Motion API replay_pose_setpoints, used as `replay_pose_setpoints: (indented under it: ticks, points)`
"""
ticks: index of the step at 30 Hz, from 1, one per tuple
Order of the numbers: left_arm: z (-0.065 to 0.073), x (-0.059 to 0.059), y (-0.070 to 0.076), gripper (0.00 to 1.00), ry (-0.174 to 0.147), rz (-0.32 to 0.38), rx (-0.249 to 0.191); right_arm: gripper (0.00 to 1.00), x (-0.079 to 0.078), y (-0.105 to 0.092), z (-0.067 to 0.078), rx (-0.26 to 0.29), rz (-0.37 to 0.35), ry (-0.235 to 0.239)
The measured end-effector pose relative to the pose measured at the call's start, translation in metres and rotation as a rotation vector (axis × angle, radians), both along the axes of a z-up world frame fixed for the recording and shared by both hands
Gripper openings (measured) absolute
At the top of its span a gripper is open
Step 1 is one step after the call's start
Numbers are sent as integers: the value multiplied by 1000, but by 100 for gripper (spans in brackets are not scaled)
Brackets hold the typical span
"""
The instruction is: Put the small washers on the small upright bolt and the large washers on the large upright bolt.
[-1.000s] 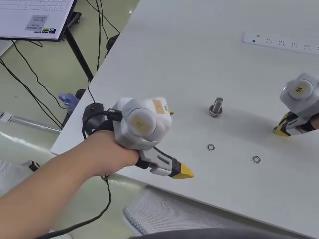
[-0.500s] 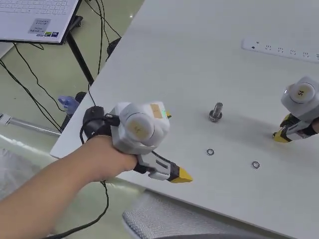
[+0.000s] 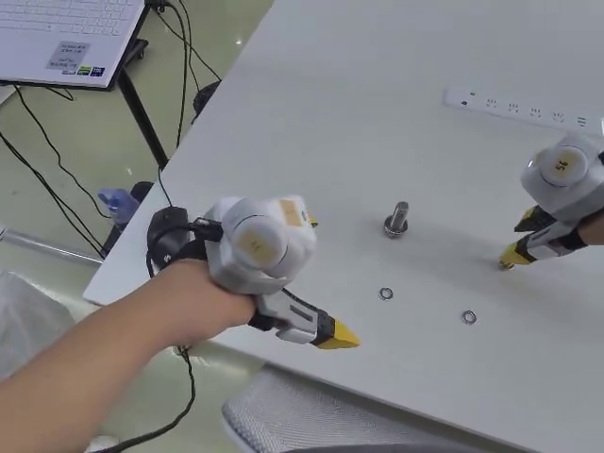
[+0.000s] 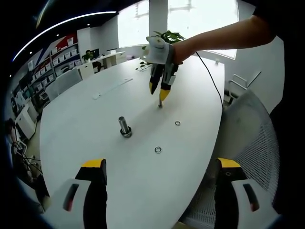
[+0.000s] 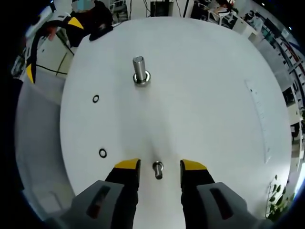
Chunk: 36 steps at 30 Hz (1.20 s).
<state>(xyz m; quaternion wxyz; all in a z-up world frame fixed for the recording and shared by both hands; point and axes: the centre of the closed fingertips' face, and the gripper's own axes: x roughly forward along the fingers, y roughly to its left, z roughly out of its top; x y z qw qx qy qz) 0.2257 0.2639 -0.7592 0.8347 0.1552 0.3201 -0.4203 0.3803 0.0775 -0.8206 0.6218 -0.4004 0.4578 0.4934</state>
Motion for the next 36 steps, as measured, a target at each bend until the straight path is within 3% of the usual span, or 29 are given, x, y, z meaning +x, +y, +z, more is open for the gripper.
replay_pose_setpoints:
  ticks: [10, 18, 28, 31, 33, 36]
  points:
    - [4, 0, 1, 96, -2, -15, 10, 38, -18, 21, 13, 45, 65, -3]
    - [5, -3, -6, 95, -4, -18, 3, 39, -36, 25, 20, 67, 122, -2]
    - [6, -7, -3, 95, -13, -17, 6, 39, -60, 27, 17, 84, 163, 8]
    - [6, -7, -2, 94, -13, -10, 4, 39, -66, 27, 15, 82, 174, 5]
    - [6, -8, -2, 94, -8, -7, 6, 39, -66, 29, 14, 92, 189, -22]
    - [4, -10, -2, 94, -7, -6, 6, 38, -72, 29, 12, 105, 183, -16]
